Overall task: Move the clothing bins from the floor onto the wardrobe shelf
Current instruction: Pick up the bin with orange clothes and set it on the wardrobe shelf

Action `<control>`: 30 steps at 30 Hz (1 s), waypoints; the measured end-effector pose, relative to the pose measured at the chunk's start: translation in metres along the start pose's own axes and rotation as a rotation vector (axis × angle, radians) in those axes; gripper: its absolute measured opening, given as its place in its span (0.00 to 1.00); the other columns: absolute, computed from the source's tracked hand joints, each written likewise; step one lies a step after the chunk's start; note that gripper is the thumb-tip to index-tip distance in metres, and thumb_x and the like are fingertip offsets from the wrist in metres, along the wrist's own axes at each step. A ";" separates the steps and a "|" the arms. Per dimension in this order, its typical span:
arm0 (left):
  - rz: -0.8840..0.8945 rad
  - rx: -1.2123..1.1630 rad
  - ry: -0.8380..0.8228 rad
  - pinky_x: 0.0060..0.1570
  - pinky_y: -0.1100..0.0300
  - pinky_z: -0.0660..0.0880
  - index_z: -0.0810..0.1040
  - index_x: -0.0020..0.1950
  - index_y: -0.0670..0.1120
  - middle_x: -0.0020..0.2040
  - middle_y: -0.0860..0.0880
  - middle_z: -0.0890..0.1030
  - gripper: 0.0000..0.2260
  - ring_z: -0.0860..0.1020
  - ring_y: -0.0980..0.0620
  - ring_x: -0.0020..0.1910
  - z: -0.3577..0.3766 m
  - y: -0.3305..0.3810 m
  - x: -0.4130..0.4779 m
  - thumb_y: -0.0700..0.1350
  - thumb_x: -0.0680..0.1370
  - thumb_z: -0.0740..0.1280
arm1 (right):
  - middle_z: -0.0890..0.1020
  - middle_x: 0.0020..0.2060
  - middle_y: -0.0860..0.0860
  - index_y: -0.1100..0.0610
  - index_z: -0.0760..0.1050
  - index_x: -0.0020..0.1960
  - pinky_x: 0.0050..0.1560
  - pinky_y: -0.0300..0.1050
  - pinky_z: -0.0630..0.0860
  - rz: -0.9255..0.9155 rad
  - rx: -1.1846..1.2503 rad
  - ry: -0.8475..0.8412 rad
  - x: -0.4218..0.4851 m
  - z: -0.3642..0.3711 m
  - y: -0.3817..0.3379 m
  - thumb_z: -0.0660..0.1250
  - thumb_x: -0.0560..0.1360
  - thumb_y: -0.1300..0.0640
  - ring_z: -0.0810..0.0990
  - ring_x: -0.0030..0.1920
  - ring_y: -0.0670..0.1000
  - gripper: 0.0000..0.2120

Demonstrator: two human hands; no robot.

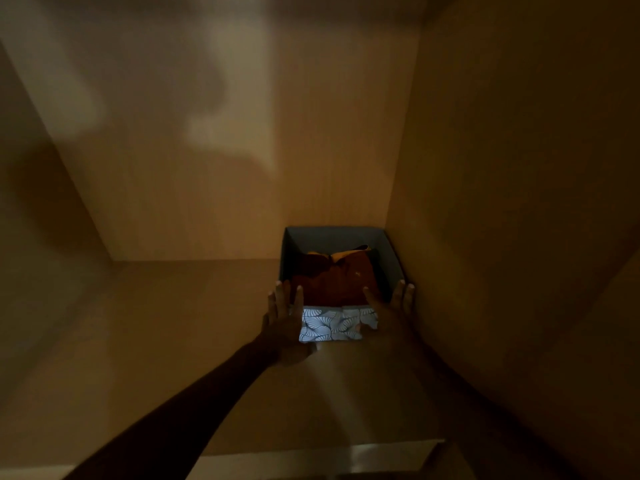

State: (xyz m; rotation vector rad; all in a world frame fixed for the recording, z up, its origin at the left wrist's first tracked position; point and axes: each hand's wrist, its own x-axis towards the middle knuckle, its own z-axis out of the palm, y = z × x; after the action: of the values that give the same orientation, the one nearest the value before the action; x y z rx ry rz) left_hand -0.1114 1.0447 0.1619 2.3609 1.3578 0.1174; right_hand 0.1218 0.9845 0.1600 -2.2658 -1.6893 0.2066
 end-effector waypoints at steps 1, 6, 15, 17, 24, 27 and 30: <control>0.006 0.000 0.001 0.71 0.33 0.44 0.29 0.76 0.50 0.72 0.41 0.22 0.57 0.28 0.35 0.73 -0.001 0.000 0.000 0.66 0.69 0.70 | 0.32 0.74 0.64 0.44 0.52 0.77 0.75 0.65 0.43 -0.012 0.006 0.012 0.001 0.001 0.001 0.68 0.72 0.39 0.28 0.73 0.67 0.40; -0.021 0.019 -0.005 0.72 0.34 0.44 0.29 0.76 0.51 0.73 0.41 0.23 0.56 0.29 0.36 0.74 -0.006 -0.002 0.007 0.65 0.69 0.70 | 0.33 0.75 0.64 0.43 0.54 0.77 0.75 0.64 0.43 -0.053 0.021 0.024 0.007 0.002 0.003 0.69 0.70 0.38 0.28 0.73 0.65 0.40; 0.015 -0.003 0.024 0.72 0.35 0.46 0.32 0.77 0.54 0.74 0.48 0.24 0.53 0.32 0.39 0.75 -0.008 -0.008 0.007 0.63 0.70 0.70 | 0.34 0.76 0.60 0.41 0.55 0.76 0.75 0.64 0.44 -0.077 0.037 0.018 0.010 0.007 0.012 0.69 0.68 0.34 0.26 0.73 0.60 0.42; 0.078 -0.033 0.097 0.74 0.35 0.50 0.33 0.77 0.53 0.73 0.51 0.25 0.51 0.33 0.42 0.76 -0.004 -0.014 -0.002 0.59 0.72 0.71 | 0.35 0.76 0.61 0.43 0.54 0.77 0.75 0.65 0.45 -0.085 0.038 0.007 0.006 0.003 0.011 0.69 0.69 0.36 0.29 0.74 0.62 0.42; 0.028 -0.530 0.341 0.73 0.55 0.59 0.60 0.77 0.51 0.78 0.50 0.59 0.31 0.58 0.50 0.76 0.015 -0.021 -0.065 0.47 0.77 0.69 | 0.47 0.78 0.56 0.43 0.63 0.74 0.75 0.63 0.54 -0.051 0.389 0.080 -0.041 0.015 -0.024 0.69 0.73 0.43 0.44 0.78 0.56 0.32; -0.099 -0.790 0.398 0.65 0.54 0.69 0.70 0.71 0.51 0.71 0.50 0.71 0.23 0.69 0.51 0.69 0.021 -0.028 -0.104 0.43 0.77 0.69 | 0.57 0.77 0.53 0.44 0.70 0.70 0.72 0.57 0.63 -0.090 0.562 0.055 -0.075 0.023 -0.052 0.71 0.73 0.48 0.55 0.77 0.53 0.26; -0.182 -0.965 0.495 0.58 0.57 0.75 0.76 0.64 0.47 0.63 0.48 0.77 0.17 0.76 0.48 0.63 0.022 -0.043 -0.156 0.36 0.77 0.68 | 0.67 0.72 0.49 0.44 0.73 0.67 0.70 0.51 0.68 -0.156 0.666 -0.044 -0.108 0.033 -0.089 0.71 0.73 0.51 0.64 0.72 0.48 0.23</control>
State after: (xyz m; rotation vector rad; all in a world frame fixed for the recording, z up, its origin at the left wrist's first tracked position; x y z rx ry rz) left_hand -0.2217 0.9247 0.1449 1.4223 1.2787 1.0887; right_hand -0.0004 0.9101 0.1507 -1.6412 -1.5089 0.6728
